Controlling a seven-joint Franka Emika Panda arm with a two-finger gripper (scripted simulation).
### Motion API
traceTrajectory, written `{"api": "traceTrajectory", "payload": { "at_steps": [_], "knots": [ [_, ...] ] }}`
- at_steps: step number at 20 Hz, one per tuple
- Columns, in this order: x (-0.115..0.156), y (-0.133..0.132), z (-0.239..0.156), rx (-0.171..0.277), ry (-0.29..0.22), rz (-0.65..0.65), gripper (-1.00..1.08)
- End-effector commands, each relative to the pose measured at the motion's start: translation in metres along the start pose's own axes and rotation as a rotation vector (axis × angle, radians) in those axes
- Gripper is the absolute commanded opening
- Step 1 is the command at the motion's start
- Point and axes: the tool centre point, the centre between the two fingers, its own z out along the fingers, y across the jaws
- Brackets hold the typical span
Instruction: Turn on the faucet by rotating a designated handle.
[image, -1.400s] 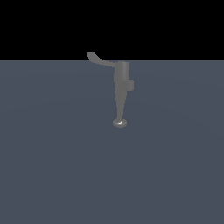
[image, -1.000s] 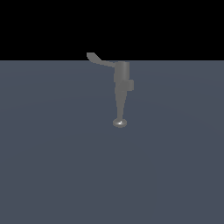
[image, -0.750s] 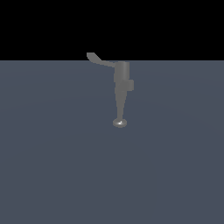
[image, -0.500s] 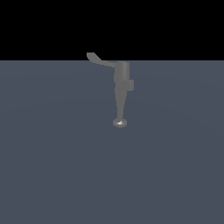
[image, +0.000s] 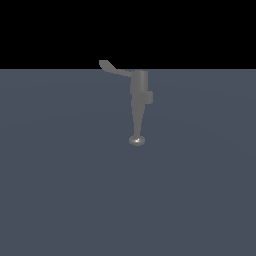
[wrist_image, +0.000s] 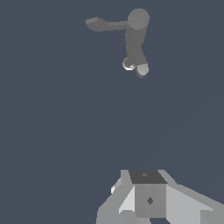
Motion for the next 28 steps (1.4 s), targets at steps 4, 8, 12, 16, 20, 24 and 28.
{"api": "traceTrajectory", "payload": {
  "at_steps": [4, 8, 12, 16, 20, 24, 28],
  "knots": [
    [0.027, -0.004, 0.005, 0.030, -0.010, 0.104, -1.00],
    [0.052, -0.008, 0.013, 0.052, -0.022, 0.203, -1.00],
    [0.077, -0.011, 0.022, 0.067, -0.034, 0.306, -1.00],
    [0.102, -0.016, 0.033, 0.076, -0.047, 0.412, -1.00],
    [0.127, -0.020, 0.047, 0.079, -0.058, 0.519, -1.00],
    [0.151, -0.024, 0.062, 0.076, -0.066, 0.628, -1.00],
    [0.174, -0.029, 0.078, 0.067, -0.070, 0.736, -1.00]
  ]
}}
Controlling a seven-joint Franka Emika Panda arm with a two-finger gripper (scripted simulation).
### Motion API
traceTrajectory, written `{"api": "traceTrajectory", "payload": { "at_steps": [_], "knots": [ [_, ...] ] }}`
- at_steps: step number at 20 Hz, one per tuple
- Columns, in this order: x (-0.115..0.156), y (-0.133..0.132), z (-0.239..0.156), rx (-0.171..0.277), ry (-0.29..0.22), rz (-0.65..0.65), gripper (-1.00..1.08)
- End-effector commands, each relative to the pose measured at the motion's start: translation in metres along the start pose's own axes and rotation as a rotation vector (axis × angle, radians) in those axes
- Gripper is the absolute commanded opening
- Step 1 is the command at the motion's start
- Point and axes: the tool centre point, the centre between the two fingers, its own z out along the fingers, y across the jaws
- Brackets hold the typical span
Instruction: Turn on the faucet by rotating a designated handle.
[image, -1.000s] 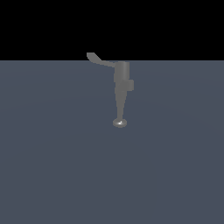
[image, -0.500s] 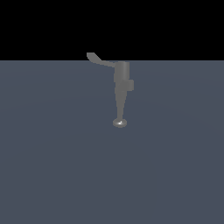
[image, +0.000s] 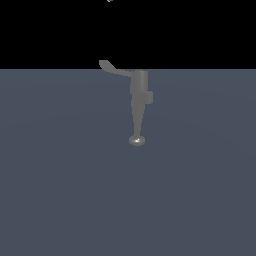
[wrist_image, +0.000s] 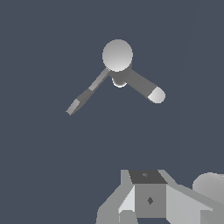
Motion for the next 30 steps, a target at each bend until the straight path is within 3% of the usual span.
{"api": "traceTrajectory", "payload": {
  "at_steps": [1, 10, 19, 30],
  "knots": [
    [0.010, -0.011, 0.010, -0.003, 0.002, 0.069, -1.00],
    [0.044, -0.049, 0.051, -0.023, 0.033, 0.311, -1.00],
    [0.072, -0.084, 0.094, -0.041, 0.095, 0.534, -1.00],
    [0.088, -0.106, 0.124, -0.044, 0.154, 0.677, -1.00]
  ]
}}
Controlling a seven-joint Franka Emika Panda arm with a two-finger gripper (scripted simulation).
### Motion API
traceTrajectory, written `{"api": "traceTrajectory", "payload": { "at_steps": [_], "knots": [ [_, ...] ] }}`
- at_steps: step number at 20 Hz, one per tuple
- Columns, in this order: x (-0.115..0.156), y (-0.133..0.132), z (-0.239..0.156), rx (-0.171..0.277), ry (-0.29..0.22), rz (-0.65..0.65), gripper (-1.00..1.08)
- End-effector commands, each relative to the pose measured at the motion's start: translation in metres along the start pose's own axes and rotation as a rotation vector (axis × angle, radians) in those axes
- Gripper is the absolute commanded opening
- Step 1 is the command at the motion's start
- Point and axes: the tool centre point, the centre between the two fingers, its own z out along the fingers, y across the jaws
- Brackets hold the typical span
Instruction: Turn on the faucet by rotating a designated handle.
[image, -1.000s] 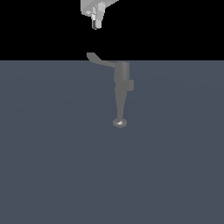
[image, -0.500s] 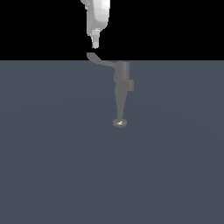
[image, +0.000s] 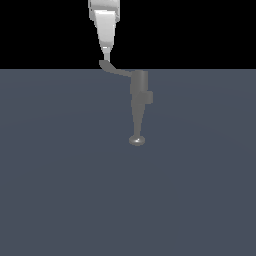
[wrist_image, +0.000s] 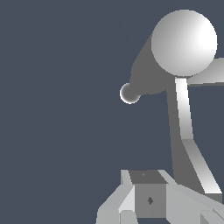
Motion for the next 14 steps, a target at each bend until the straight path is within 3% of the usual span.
{"api": "traceTrajectory", "payload": {
  "at_steps": [1, 9, 14],
  "knots": [
    [-0.001, -0.004, 0.003, 0.002, 0.008, 0.019, -1.00],
    [-0.001, -0.005, 0.005, 0.003, 0.012, 0.028, -1.00],
    [-0.001, 0.007, 0.006, 0.003, 0.012, 0.028, -1.00]
  ]
}}
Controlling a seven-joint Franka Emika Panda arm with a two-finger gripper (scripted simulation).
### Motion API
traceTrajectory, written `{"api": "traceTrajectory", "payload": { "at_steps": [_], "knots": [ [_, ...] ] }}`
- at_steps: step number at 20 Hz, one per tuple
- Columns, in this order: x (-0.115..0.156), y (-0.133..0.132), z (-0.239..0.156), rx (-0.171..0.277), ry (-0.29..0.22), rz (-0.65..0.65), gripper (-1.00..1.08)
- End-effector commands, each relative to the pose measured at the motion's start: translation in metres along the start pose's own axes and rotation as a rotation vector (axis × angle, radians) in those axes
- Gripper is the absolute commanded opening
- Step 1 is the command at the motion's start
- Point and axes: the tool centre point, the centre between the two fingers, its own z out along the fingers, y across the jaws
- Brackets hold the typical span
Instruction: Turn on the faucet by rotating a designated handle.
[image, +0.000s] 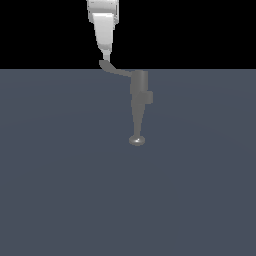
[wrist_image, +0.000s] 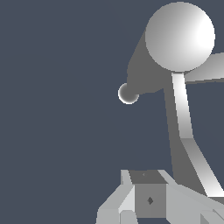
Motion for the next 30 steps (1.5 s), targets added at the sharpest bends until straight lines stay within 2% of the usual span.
{"api": "traceTrajectory", "payload": {
  "at_steps": [1, 27, 30],
  "knots": [
    [0.000, 0.006, 0.000, 0.000, 0.000, 0.000, -1.00],
    [0.002, 0.073, 0.000, 0.001, 0.000, 0.001, -1.00],
    [0.004, 0.071, -0.004, 0.011, 0.000, 0.000, -1.00]
  ]
}}
